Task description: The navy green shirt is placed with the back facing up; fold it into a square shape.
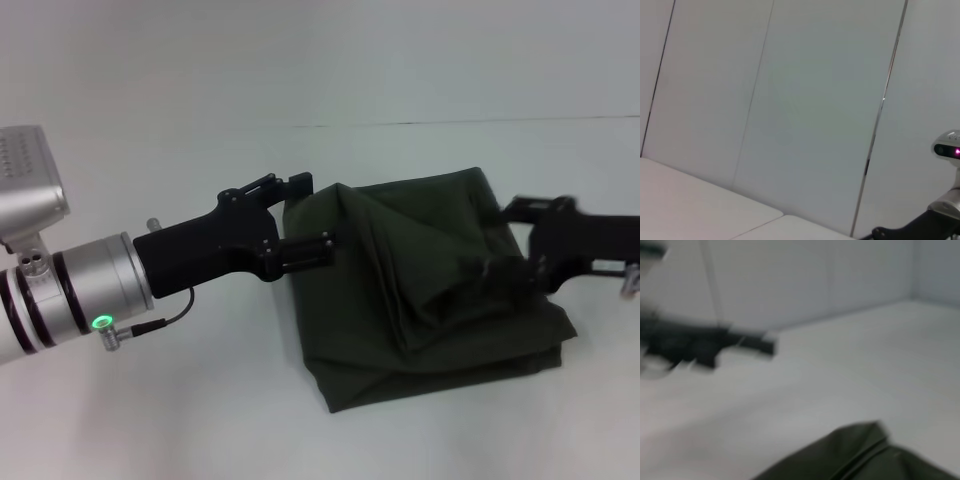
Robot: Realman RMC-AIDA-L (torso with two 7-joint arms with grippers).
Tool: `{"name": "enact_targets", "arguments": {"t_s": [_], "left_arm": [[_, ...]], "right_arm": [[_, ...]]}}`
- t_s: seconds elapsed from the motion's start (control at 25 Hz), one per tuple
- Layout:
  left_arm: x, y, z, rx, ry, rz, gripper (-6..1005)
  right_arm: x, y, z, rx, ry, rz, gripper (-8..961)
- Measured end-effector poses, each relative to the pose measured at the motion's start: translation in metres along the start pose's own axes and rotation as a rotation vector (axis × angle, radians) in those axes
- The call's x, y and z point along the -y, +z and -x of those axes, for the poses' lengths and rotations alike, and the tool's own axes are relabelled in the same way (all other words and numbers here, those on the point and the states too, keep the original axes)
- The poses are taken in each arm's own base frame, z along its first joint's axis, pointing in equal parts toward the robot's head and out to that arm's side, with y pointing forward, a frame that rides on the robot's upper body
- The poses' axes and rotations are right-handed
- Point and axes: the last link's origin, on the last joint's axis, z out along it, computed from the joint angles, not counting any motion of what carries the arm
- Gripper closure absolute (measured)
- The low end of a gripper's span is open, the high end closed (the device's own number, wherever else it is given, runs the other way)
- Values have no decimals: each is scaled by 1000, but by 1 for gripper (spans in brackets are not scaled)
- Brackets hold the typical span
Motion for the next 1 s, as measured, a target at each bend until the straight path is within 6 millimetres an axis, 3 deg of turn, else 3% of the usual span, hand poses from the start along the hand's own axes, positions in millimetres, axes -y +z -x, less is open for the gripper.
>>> {"name": "enact_targets", "arguments": {"t_s": [0.24,0.44,0.72,1.0], "left_arm": [[4,-4,6,17,65,-31,88],[6,-10,7,30,73,-35,88],[11,-20,12,40,64,-82,88],[12,-23,11,31,35,-89,89]], "right_arm": [[-4,38,2,-181,-215,76,142],[-10,53,0,-233,-333,97,142],[-17,57,-4,-227,-447,141,142],[-15,46,0,-165,-506,117,141]]}}
